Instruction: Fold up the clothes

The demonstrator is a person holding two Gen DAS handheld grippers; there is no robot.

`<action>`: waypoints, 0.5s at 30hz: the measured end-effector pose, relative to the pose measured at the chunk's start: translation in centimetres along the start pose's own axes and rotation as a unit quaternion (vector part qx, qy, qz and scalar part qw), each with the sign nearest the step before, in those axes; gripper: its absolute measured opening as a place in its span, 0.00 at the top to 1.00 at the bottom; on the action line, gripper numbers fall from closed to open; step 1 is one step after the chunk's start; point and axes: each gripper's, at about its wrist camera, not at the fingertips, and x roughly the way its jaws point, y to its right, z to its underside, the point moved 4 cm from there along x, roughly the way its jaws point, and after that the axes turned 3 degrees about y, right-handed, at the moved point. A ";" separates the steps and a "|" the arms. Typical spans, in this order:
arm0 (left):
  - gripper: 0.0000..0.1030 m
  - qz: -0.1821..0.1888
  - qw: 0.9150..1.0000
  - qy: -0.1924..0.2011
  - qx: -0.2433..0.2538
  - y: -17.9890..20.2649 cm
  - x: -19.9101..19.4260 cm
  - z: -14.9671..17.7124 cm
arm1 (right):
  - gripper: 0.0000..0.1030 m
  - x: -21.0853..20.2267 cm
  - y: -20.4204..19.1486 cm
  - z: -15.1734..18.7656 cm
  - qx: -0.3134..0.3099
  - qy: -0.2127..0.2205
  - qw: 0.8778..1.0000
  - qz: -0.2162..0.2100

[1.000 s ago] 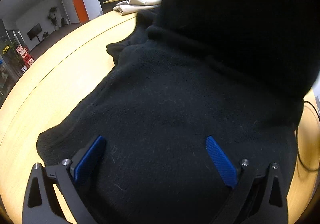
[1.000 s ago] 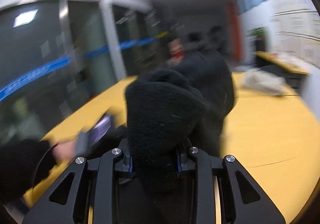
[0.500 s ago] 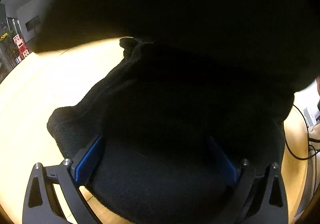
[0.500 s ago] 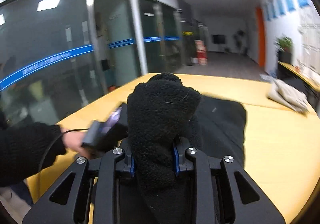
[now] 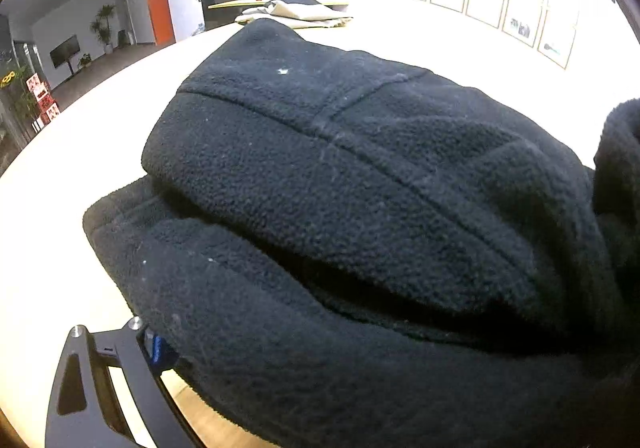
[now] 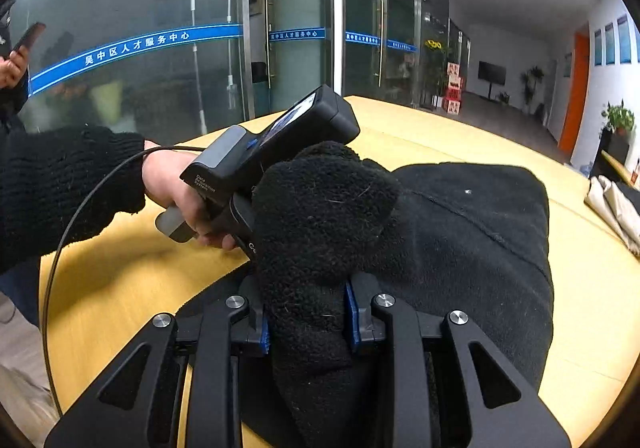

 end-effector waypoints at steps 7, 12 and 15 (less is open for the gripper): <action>0.00 0.000 1.000 0.008 -0.016 0.1 0.5 0.0 | 0.76 -0.5 -0.5 -2.3 0.003 0.040 0.999 -0.015; 0.02 -0.017 1.000 0.003 0.011 0.6 -0.5 0.6 | 0.75 2.1 -2.3 -0.4 -0.012 0.009 1.000 -0.026; 0.08 -0.014 1.000 -0.010 0.023 0.9 -2.2 0.9 | 0.75 2.3 -2.4 -0.4 -0.025 0.010 0.999 -0.025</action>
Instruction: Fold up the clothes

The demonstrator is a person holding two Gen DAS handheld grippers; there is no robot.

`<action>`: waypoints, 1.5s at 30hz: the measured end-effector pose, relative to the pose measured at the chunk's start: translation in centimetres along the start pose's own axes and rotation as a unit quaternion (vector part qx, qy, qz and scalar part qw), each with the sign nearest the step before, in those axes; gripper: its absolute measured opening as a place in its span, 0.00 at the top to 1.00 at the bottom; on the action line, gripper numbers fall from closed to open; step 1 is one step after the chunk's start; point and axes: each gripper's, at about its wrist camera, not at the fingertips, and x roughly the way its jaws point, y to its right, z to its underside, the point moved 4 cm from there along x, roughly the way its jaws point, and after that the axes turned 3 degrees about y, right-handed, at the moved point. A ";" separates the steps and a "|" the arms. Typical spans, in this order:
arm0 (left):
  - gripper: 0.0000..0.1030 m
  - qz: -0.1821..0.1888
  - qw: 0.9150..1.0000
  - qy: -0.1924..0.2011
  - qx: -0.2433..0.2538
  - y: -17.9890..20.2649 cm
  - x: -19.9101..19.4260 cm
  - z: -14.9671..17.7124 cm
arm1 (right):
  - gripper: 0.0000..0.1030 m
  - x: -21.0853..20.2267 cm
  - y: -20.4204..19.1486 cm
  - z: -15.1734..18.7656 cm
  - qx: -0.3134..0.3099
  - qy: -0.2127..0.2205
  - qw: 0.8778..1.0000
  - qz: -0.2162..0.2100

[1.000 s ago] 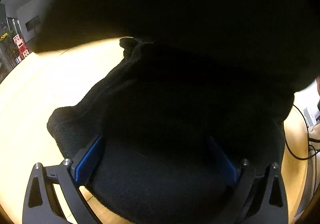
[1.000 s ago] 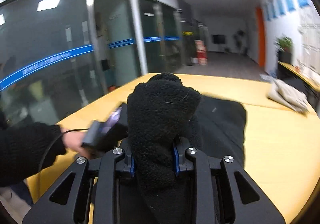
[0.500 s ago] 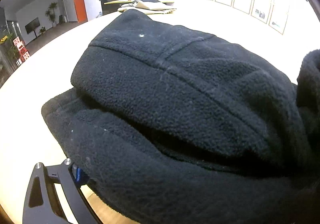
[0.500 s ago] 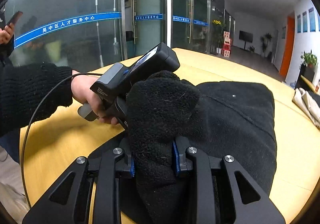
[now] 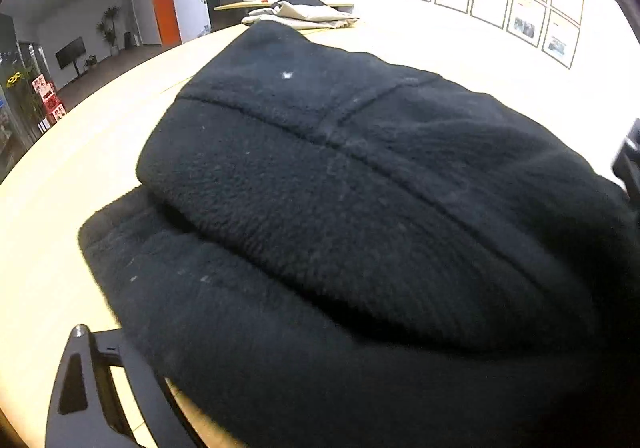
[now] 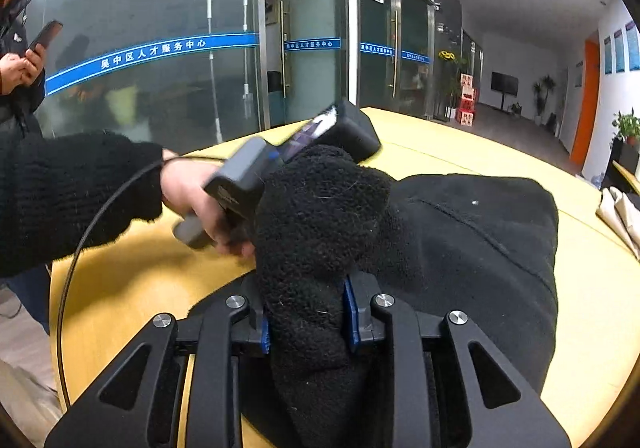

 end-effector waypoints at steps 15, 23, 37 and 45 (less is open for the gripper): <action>0.05 -0.020 0.986 0.125 -0.107 -2.7 -15.5 1.4 | 0.73 3.5 -5.4 4.4 -0.213 -0.028 0.975 0.056; 0.04 0.001 1.000 -0.003 0.031 2.8 3.6 -4.9 | 0.66 4.4 -5.8 5.2 -0.249 -0.041 0.966 0.058; 0.00 0.000 0.999 0.041 -0.017 1.7 1.9 -2.9 | 0.13 1.3 10.6 -1.0 0.017 -0.041 0.997 -0.067; 0.08 -0.040 0.998 0.057 -0.007 3.1 -2.7 -4.6 | 0.16 8.2 13.5 4.8 0.037 -0.155 0.982 -0.099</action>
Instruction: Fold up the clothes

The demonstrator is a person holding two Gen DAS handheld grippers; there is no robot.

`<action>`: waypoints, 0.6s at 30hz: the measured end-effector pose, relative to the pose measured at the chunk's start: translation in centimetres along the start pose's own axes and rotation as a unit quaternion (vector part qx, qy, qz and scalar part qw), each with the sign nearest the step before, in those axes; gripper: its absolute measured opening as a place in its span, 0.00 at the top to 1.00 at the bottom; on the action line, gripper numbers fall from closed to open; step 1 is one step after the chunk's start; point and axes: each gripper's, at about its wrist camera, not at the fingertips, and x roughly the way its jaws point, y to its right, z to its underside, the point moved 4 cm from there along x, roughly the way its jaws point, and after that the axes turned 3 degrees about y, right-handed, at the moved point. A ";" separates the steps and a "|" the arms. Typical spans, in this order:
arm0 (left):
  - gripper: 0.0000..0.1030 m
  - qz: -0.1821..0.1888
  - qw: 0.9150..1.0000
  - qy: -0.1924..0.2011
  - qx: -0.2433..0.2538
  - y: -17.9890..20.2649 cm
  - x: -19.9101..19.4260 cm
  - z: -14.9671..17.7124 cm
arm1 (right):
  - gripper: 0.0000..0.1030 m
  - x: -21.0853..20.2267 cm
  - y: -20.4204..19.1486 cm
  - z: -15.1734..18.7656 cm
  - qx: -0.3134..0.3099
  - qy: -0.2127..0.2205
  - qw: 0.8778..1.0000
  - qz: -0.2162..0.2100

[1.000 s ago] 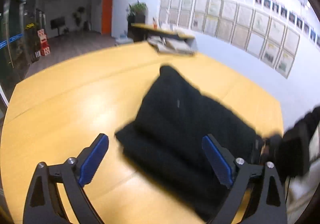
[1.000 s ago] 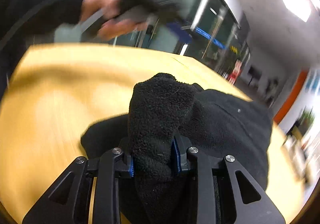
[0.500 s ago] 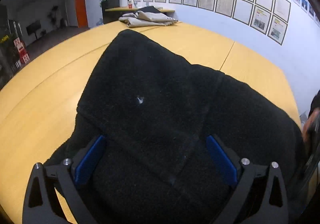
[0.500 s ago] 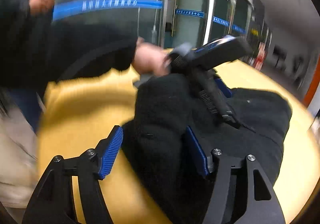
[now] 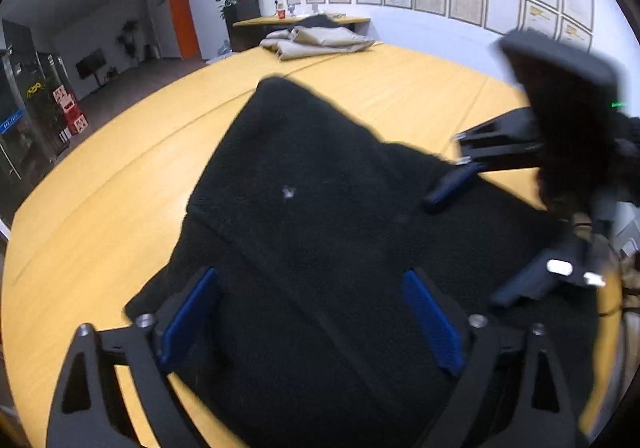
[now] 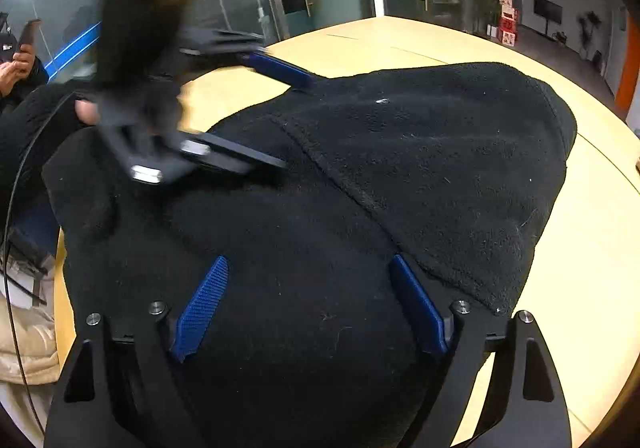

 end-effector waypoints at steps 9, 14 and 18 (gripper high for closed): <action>0.05 0.040 0.997 0.044 0.057 8.8 -4.5 1.1 | 0.15 0.8 0.1 -0.1 0.010 0.010 1.000 -0.012; 0.04 0.045 0.998 0.012 0.047 8.1 -0.8 6.5 | 0.15 -0.3 -1.4 -0.4 0.012 0.010 1.000 -0.005; 0.04 0.056 0.998 0.008 0.041 7.6 -0.8 6.6 | 0.15 -0.7 -2.7 0.2 0.025 0.020 0.999 0.016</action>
